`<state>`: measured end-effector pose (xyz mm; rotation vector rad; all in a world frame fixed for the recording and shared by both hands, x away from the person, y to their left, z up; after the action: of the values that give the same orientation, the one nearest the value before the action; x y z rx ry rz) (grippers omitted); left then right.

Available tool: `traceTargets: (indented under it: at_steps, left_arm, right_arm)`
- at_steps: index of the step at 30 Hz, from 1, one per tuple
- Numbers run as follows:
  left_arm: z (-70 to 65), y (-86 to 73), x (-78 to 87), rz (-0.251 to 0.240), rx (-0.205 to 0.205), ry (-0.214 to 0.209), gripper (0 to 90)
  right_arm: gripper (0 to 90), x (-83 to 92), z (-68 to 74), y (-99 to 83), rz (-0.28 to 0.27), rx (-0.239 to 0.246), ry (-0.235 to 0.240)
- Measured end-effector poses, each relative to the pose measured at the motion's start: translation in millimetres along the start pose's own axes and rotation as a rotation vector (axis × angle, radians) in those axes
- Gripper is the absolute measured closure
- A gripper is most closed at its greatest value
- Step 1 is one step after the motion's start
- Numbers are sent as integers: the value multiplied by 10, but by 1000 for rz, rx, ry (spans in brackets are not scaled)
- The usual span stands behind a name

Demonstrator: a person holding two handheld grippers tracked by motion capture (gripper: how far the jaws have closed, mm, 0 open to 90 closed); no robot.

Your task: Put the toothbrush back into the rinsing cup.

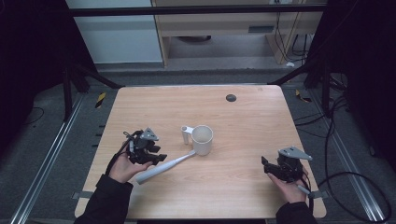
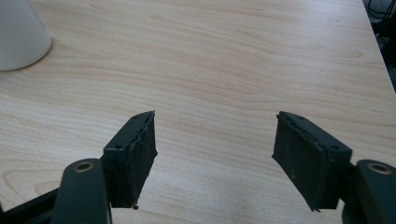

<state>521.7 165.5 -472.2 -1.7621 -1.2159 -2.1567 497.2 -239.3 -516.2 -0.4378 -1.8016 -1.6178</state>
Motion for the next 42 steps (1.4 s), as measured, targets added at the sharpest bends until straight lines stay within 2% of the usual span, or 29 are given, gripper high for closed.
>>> traceTargets:
  at_steps: [7,25,42]
  left_arm:
    - [-52,55,-101,25,-20,-11,532]
    - [-95,-38,-389,153,-58,-27,544]
    - [-92,-83,-531,234,-92,-40,572]
  right_arm:
    - [297,-10,3,-10,6,4,4]
    - [296,-40,25,-24,26,16,12]
    - [296,-64,48,-35,40,22,26]
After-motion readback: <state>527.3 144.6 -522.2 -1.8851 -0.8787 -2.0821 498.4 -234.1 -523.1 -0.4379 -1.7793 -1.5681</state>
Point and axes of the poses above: each handheld gripper's, and its own axes: x roughly backward along the jaws, y roughly out of its top, z roughly to its left, the point moved 8 cm from there along -x, roughly forward along the jaws, and after that the axes turned 6 degrees about z, right-handed, at the moved point
